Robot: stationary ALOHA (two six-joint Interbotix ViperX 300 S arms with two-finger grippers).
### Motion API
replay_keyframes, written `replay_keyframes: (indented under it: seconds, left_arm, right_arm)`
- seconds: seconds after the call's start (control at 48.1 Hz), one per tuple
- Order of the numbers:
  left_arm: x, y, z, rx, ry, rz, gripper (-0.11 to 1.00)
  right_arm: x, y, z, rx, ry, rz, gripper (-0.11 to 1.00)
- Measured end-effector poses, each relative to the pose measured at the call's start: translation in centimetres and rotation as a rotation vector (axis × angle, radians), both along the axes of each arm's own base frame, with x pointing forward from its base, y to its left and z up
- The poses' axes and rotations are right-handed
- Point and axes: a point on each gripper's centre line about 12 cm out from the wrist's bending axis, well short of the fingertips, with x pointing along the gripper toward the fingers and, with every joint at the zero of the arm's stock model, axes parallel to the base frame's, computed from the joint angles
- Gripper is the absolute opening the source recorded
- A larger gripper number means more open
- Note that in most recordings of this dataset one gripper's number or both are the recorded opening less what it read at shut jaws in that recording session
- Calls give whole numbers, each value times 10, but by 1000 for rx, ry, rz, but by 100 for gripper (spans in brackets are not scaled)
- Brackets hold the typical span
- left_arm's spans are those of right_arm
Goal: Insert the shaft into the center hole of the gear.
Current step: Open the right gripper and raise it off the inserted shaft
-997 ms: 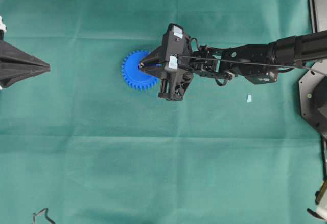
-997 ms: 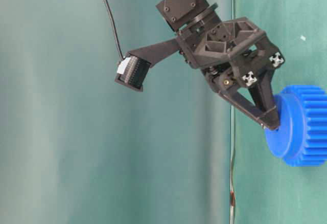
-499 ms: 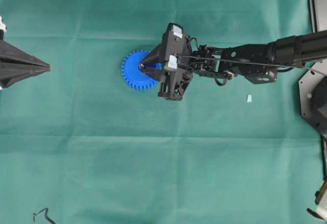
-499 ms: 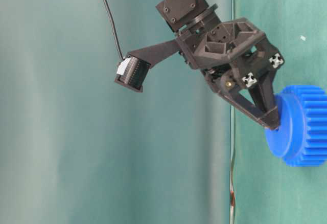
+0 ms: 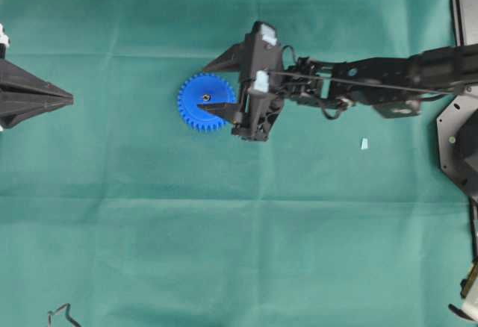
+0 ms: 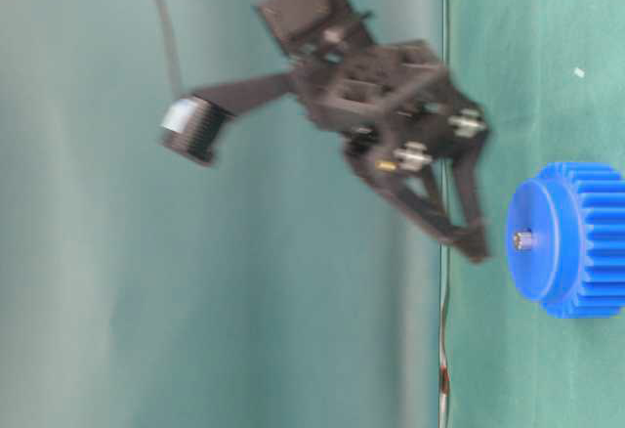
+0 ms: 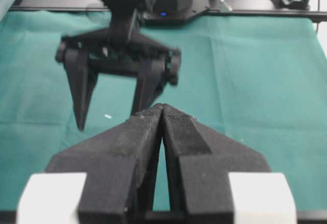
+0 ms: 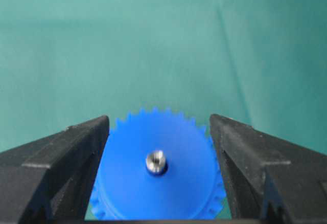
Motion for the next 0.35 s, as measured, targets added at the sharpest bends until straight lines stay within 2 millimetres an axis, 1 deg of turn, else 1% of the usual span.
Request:
replay_keyframes:
  seconds: [0.104,0.27,0.353]
  left_arm:
    - [0,0,0,0,2,0,0]
    - [0,0,0,2,2,0,0]
    - [0,0,0,0,3,0,0]
  right_arm:
    - [-7,1,20,-10,-40,3,81]
    - [-25,4,54,-28,-100,12,81]
    - [-35,6,67,-30,-124,14,81]
